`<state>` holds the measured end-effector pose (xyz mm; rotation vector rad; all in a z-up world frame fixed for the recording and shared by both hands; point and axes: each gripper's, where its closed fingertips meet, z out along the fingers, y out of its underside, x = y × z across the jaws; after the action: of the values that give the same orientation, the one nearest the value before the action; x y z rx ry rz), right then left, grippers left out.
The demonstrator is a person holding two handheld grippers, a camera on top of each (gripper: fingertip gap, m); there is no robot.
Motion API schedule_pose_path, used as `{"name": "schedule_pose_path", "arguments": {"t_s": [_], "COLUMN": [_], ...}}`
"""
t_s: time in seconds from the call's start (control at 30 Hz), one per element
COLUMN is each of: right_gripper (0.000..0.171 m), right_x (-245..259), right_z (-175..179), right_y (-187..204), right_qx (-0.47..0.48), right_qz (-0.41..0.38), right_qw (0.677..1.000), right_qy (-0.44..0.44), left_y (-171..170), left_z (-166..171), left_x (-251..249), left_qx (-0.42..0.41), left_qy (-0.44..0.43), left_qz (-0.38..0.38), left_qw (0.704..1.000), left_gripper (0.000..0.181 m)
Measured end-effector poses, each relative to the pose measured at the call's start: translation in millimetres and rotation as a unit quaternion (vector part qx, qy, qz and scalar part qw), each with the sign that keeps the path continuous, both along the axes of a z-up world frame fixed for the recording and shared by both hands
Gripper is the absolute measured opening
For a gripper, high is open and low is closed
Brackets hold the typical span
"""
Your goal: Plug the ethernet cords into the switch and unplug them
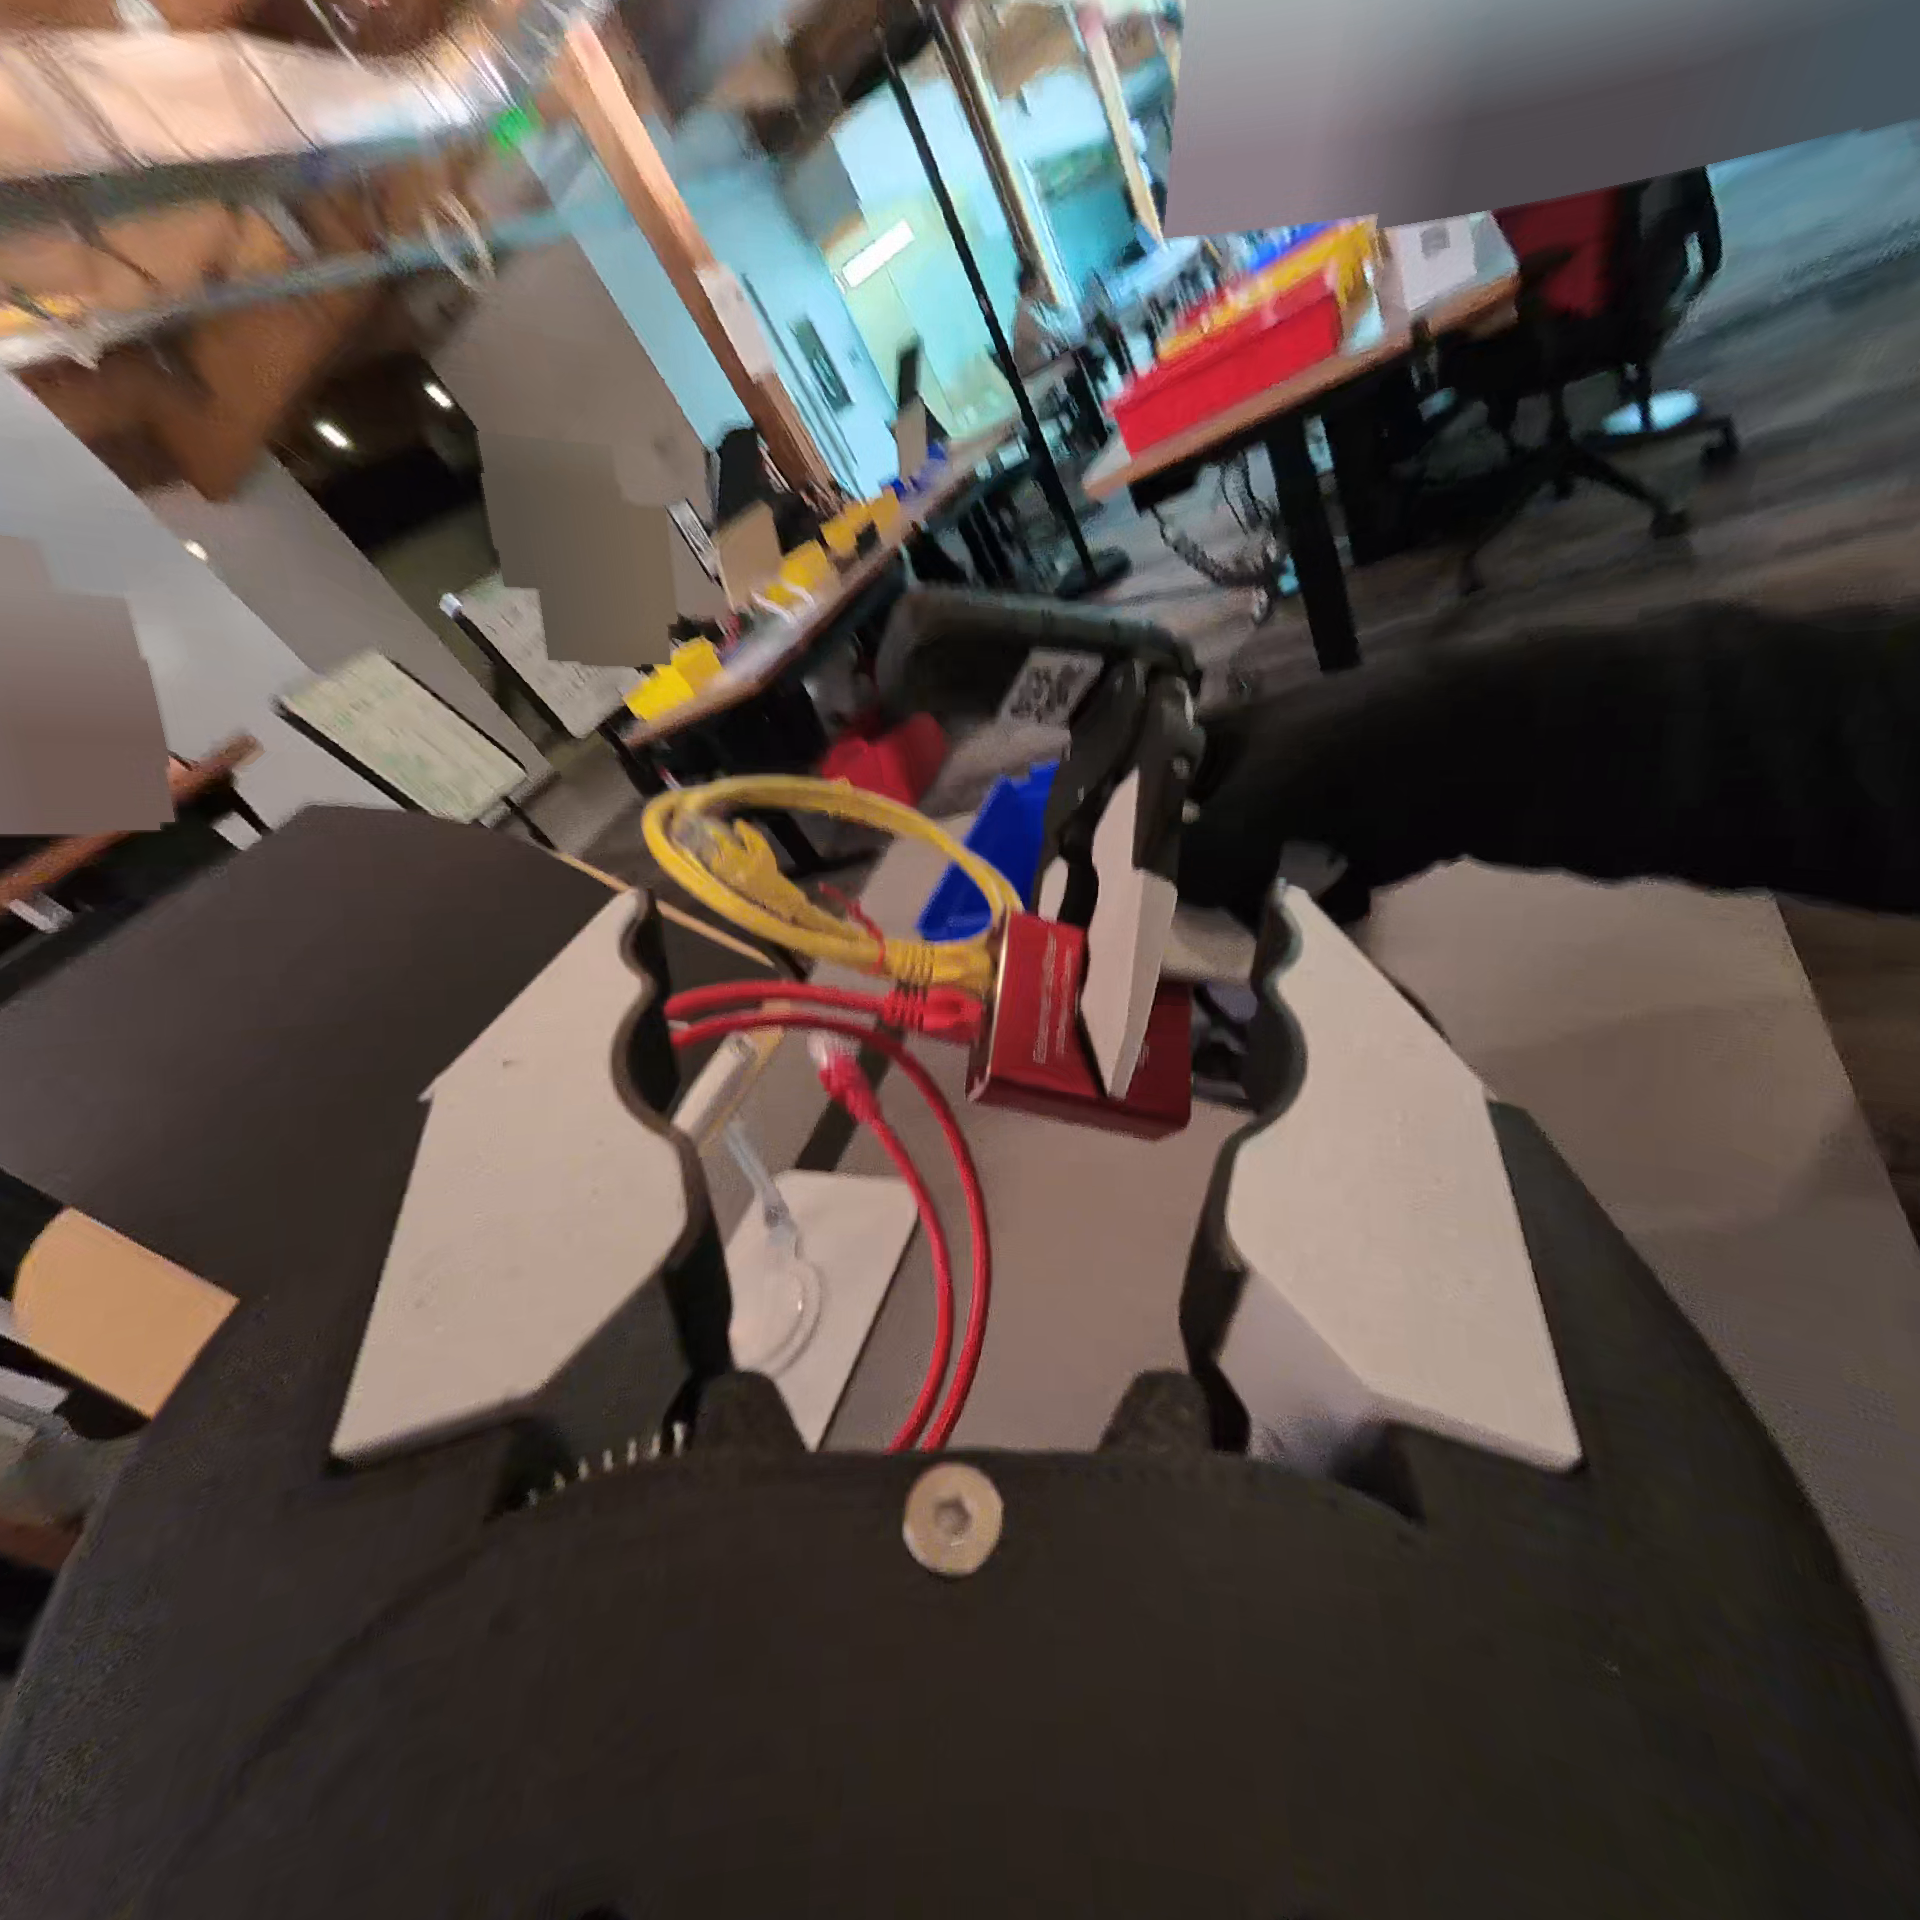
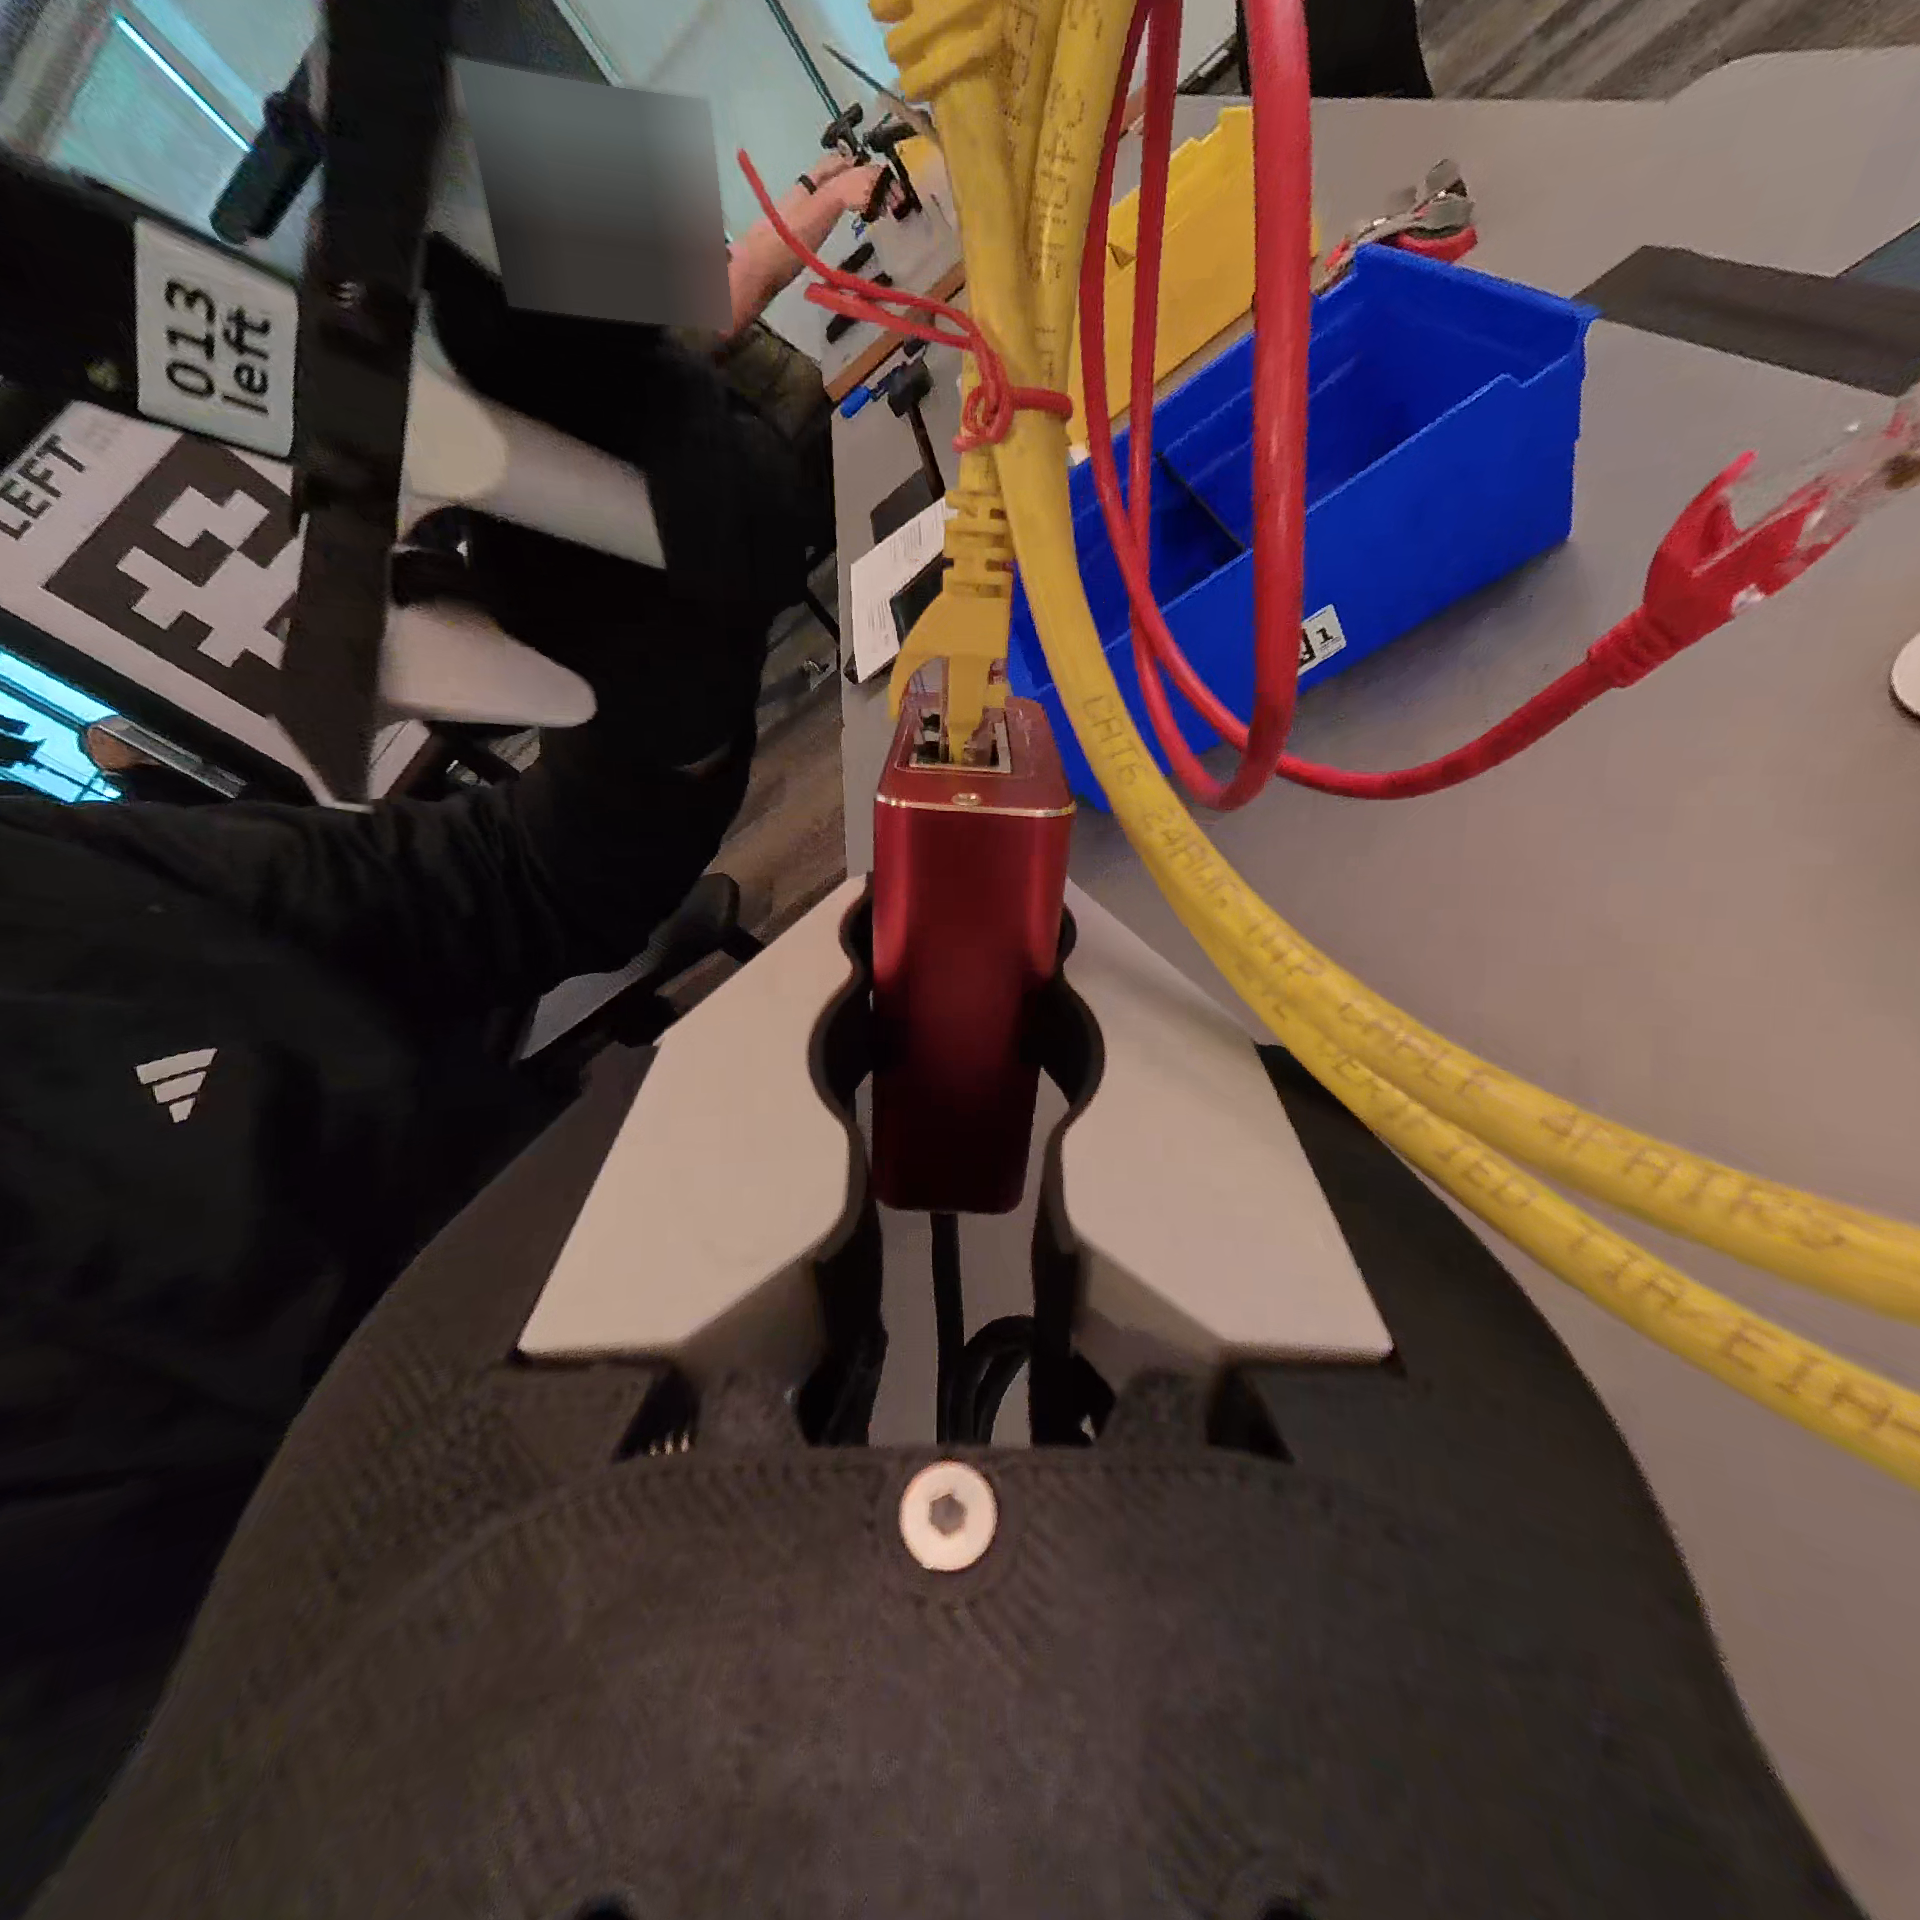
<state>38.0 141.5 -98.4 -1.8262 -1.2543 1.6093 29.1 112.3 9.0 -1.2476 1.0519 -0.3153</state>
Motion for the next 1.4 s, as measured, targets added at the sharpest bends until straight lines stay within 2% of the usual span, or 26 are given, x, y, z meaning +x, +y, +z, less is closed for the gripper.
{"name": "schedule_pose_path", "arguments": {"t_s": [0.1, 0.3, 0.37, 0.47, 0.57, 0.6, 0.67, 0.73, 0.8, 0.87, 0.93, 1.0, 1.1, 1.2, 1.27, 1.33, 1.4], "right_gripper": [0.026, 0.026, 0.026, 0.026, 0.026, 0.026, 0.026, 0.026, 0.025, 0.025, 0.025, 0.025, 0.026, 0.026, 0.026, 0.025, 0.025], "right_x": [-2, -4, -3, -2, -1, -1, -1, 1, 3, 6, 7, 7, 4, 1, -1, -2, -4], "right_z": [2, 4, 5, 5, 4, 3, 0, -3, -7, -13, -18, -22, -26, -29, -32, -36, -41], "right_y": [-1, -3, -4, -5, -6, -6, -7, -9, -13, -19, -24, -28, -35, -47, -54, -63, -68], "right_qx": [0.004, 0.013, 0.016, 0.019, 0.021, 0.021, 0.02, 0.018, 0.017, 0.017, 0.011, 0.006, -0.005, -0.016, -0.018, -0.026, -0.038], "right_qz": [0.0, 0.0, 0.002, 0.002, 0.008, 0.01, 0.013, 0.019, 0.031, 0.046, 0.06, 0.073, 0.09, 0.112, 0.125, 0.14, 0.151], "right_qw": [1.0, 1.0, 1.0, 1.0, 1.0, 1.0, 1.0, 0.999, 0.999, 0.998, 0.996, 0.994, 0.992, 0.989, 0.985, 0.982, 0.979], "right_qy": [0.003, 0.004, 0.003, 0.002, -0.001, -0.003, -0.009, -0.018, -0.031, -0.048, -0.065, -0.077, -0.088, -0.099, -0.114, -0.123, -0.135], "left_y": [-17, -24, -27, -32, -35, -36, -37, -31, -33, -26, -18, -13, -13, -3, 2, 1, 9], "left_z": [24, 60, 71, 81, 70, 71, 79, 66, 46, 17, -15, -45, -80, -108, -126, -145, -155], "left_x": [8, 14, 17, 23, 36, 36, 30, 36, 47, 50, 48, 41, 36, 31, 27, 28, 27], "left_qx": [-0.018, -0.073, -0.076, -0.125, -0.175, -0.181, -0.155, -0.097, -0.05, 0.03, 0.072, 0.101, 0.113, 0.126, 0.125, 0.118, 0.144], "left_qy": [-0.084, -0.207, -0.242, -0.292, -0.259, -0.262, -0.271, -0.183, -0.059, 0.101, 0.246, 0.362, 0.464, 0.527, 0.549, 0.559, 0.569], "left_qz": [-0.048, -0.134, -0.164, -0.225, -0.255, -0.262, -0.266, -0.206, -0.169, -0.114, -0.081, -0.072, -0.083, -0.073, -0.071, -0.081, -0.055], "left_qw": [0.995, 0.966, 0.953, 0.921, 0.915, 0.911, 0.912, 0.956, 0.983, 0.988, 0.963, 0.924, 0.875, 0.838, 0.823, 0.817, 0.807], "left_gripper": [0.117, 0.134, 0.156, 0.142, 0.128, 0.107, 0.086, 0.064, 0.078, 0.087, 0.098, 0.1, 0.1, 0.105, 0.107, 0.101, 0.088]}}
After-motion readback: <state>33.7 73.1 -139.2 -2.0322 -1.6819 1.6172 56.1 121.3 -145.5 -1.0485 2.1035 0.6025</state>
